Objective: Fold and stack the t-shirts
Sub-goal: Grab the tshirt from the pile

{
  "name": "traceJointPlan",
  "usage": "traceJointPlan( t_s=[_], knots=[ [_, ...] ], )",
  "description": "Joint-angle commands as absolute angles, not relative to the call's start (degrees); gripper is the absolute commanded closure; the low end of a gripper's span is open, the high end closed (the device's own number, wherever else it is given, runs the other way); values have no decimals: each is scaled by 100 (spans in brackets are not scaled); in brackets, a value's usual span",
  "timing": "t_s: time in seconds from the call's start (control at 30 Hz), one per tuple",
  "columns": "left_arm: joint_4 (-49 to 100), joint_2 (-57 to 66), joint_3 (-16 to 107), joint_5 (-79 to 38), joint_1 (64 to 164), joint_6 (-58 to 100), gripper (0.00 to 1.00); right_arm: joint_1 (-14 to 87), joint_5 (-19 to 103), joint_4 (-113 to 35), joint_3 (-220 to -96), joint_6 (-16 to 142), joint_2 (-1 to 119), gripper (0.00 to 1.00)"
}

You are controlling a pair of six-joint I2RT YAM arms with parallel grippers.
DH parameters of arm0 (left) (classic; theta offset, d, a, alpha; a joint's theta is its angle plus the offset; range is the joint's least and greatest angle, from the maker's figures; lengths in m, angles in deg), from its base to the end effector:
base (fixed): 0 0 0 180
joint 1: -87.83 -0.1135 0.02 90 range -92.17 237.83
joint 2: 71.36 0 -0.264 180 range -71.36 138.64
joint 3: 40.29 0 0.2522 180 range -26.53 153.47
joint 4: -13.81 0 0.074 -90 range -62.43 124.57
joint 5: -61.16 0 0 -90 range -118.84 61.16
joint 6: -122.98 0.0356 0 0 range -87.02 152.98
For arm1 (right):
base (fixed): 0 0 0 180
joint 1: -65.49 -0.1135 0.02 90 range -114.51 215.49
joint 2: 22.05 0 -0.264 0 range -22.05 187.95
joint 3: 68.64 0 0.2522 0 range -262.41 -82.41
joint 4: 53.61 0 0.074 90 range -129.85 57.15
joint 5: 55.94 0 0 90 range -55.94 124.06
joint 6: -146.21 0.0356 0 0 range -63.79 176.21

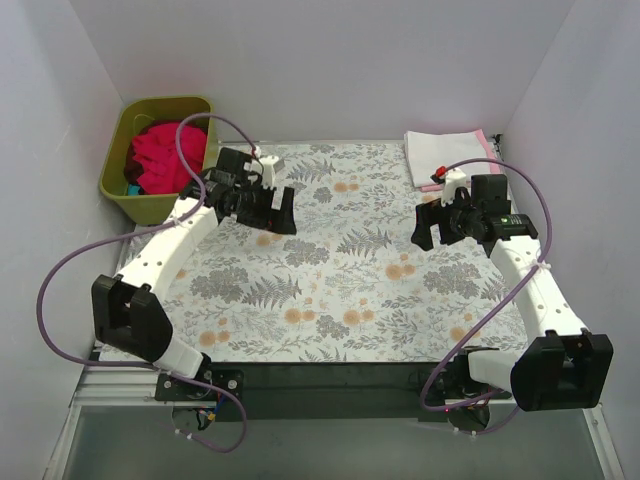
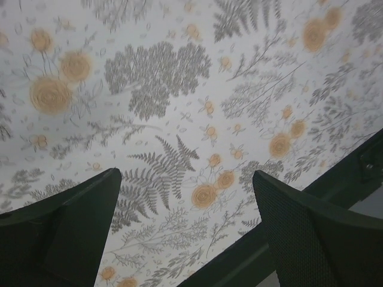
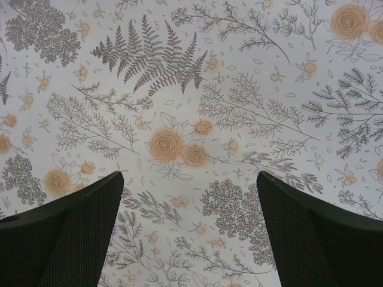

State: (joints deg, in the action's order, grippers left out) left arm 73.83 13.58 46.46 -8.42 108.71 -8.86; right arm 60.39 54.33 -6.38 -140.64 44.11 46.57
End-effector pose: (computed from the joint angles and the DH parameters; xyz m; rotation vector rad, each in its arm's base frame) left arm 0.2809 -0.1204 0.2932 -0.3592 2.7123 -0.8252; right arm 0.2509 0.0348 0.2998 -0.5163 2.2444 0.3500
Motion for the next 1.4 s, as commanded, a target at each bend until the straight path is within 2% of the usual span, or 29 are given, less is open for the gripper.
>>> traceJointPlan(
  t_s=[0.0,0.17,0.2,0.3,0.5,0.7,0.93,1.17,1.2,1.3,1.33,1.37],
  knots=[
    [7791,1502,6010,-336,10691,-710,8,6057,5339,-690,-14428,4522,4632,2],
    [8310,2398,8110,-326,10322,-639,7,6066,5541,-646,-14507,4478,4685,2],
    [8329,2530,8818,-379,10094,-709,5,6066,5602,-646,-14516,4452,4694,2],
    [8180,2996,9675,-344,9445,-797,4,6066,5796,-610,-14542,4399,4712,2],
    [7372,3594,9924,-406,8039,-1157,6,6066,5954,-619,-14481,4338,4826,2],
    [6721,4341,9933,-467,7132,-1237,8,6066,6095,-628,-14393,4329,5098,2],
    [6773,5571,10302,-379,6849,-964,7,6057,6078,-628,-14296,4285,5300,2],
    [6677,5924,9837,-327,6849,-833,7,6057,6077,-628,-14243,4258,5520,2],
    [6659,5933,9723,-335,6849,-832,9,6066,6060,-628,-14243,4258,5555,2],
    [6606,5968,9696,-335,6849,-797,27,6066,6060,-637,-14243,4258,5652,2],
    [6598,5959,9730,-335,6849,-797,34,6066,6060,-637,-14252,4258,5669,2],
    [6563,5942,9757,-318,6840,-815,47,6057,6069,-628,-14252,4267,5704,2]
  ],
)
